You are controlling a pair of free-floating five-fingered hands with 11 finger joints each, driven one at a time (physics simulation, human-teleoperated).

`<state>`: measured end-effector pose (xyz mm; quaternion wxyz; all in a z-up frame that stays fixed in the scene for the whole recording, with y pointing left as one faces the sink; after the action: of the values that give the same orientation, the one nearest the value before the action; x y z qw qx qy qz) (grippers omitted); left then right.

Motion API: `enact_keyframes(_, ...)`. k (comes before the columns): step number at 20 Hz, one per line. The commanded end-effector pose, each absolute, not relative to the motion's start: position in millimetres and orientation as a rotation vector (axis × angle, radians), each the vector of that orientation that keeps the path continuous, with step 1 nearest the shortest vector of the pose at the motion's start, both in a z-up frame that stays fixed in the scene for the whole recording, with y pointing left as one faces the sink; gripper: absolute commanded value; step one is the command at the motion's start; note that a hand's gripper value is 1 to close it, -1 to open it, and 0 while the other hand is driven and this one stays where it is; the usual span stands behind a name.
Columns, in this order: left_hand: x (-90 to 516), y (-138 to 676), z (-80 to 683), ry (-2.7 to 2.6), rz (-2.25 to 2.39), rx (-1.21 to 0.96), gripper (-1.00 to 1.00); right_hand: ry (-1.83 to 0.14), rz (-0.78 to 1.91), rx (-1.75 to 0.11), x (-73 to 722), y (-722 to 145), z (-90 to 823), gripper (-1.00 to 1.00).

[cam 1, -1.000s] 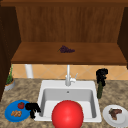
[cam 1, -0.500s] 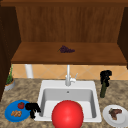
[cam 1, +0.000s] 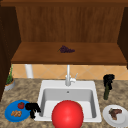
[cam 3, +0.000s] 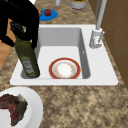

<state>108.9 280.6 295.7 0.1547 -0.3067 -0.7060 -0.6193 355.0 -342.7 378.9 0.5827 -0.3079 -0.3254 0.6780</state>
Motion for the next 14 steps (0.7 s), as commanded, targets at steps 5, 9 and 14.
enact_keyframes(5, 109, 281, 296, -2.023, -1.775, -0.879, 0.0, -0.681, 1.629, -0.781, 350, -353, 333, 1.0)
enact_keyframes(9, 109, 281, 296, -2.023, -1.775, -0.879, 0.0, -0.68, 1.632, -0.811, 348, -356, 311, 1.0)
enact_keyframes(14, 109, 281, 296, -2.023, -1.775, -0.879, 0.0, -0.714, 1.613, -0.81, 348, -362, 298, 1.0)
